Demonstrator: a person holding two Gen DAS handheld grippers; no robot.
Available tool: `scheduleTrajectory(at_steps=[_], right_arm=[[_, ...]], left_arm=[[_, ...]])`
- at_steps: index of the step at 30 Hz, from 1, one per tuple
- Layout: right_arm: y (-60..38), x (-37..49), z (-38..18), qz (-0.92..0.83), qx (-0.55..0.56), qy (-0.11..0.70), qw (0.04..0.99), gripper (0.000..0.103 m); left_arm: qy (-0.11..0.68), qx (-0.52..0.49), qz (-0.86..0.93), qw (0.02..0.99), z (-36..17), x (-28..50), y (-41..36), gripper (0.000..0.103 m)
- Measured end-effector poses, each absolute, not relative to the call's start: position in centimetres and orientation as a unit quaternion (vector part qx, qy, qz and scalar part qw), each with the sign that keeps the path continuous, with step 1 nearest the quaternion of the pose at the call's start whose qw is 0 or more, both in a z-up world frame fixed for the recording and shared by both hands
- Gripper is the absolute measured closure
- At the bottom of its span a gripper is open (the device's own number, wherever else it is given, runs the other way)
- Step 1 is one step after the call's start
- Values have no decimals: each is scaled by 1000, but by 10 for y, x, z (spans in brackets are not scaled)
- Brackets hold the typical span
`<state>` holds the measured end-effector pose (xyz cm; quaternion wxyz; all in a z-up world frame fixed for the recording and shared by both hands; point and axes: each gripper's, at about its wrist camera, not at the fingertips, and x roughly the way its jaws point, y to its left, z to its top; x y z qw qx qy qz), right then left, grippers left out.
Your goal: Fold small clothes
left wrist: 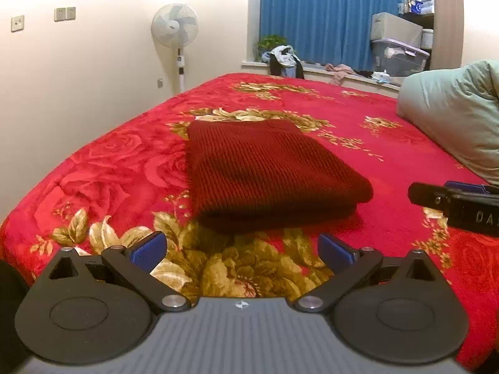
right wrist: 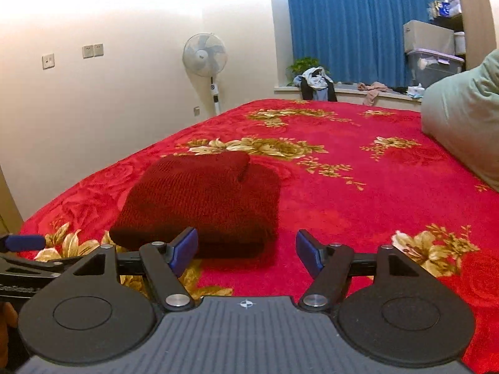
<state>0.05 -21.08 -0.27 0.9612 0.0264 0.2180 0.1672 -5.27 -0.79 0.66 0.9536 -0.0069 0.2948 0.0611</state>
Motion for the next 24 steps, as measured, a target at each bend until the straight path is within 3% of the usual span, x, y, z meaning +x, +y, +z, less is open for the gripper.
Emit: scheduleTrajectory(at_steps=[24], right_arm=[[-180,1,-8,196,-11,210,958,31]], left_arm=[[295,-34,85,951,9,-47,5,0]])
